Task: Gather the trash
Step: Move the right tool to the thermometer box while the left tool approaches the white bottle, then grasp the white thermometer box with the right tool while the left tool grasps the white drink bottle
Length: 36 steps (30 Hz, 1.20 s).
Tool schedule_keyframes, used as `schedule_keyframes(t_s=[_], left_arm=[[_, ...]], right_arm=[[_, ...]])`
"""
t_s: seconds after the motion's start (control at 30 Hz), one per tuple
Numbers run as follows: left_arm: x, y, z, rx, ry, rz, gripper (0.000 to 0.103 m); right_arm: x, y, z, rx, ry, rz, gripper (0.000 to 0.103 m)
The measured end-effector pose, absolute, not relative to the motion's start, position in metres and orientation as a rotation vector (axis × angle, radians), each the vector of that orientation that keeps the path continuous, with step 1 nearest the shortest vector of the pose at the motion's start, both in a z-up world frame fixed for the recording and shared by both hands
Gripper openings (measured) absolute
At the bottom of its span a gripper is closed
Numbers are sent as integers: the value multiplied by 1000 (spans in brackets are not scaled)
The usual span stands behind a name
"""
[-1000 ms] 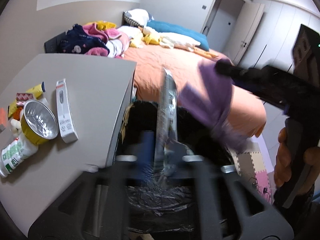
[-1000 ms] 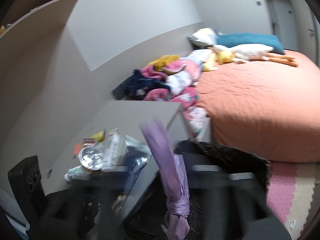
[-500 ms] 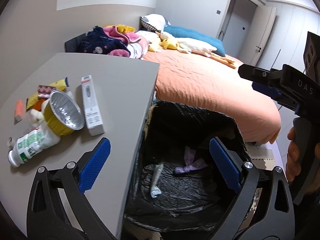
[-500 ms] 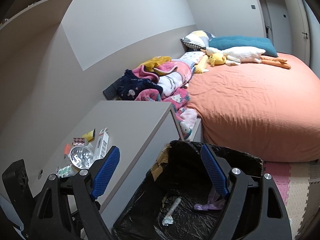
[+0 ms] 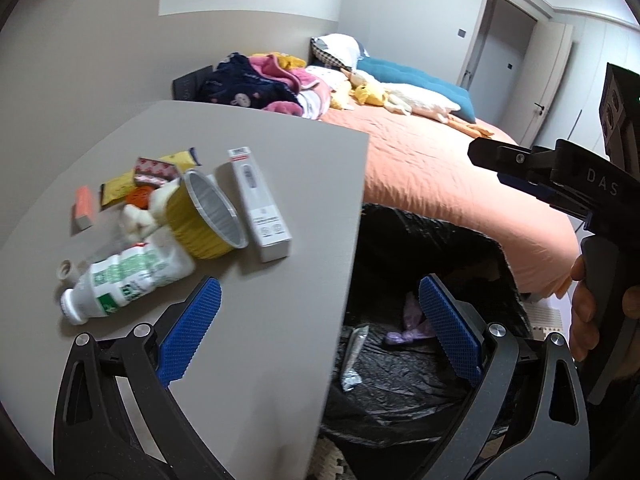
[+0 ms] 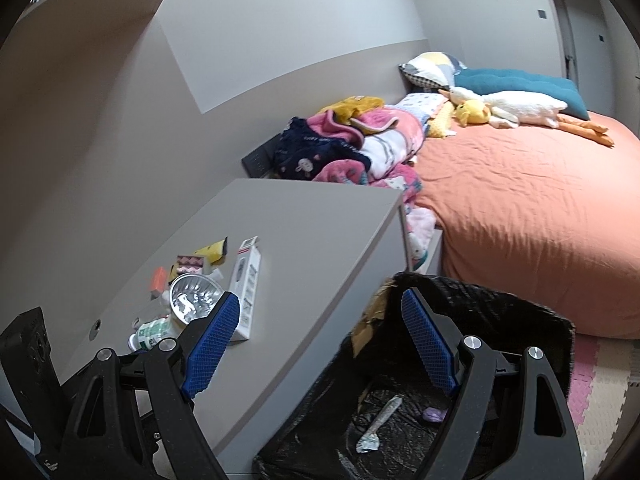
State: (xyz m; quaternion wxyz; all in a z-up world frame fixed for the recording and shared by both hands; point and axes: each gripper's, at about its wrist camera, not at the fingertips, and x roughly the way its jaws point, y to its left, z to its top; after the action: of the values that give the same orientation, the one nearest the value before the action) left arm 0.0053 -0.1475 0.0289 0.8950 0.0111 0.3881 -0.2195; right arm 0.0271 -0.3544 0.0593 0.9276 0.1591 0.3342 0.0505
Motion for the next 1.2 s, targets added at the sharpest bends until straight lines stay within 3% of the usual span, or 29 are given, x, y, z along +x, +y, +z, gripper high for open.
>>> schedule_keyframes(t_s=[0.53,0.63,0.77,1.2], left_arm=[[27,-86,17,37,819,-348,96],[34,-75,11,25,835,-336,92],[40,-67,4,58,838,-318,83],[56,-52,-8,195,810,-303,77]], right_arm=[[70,-287,38,260,774,180,83],[78,-277,33,251,791,190,83],[90,-266,25,247,817,203,77],[132,-234,-8,251,914,231,59]])
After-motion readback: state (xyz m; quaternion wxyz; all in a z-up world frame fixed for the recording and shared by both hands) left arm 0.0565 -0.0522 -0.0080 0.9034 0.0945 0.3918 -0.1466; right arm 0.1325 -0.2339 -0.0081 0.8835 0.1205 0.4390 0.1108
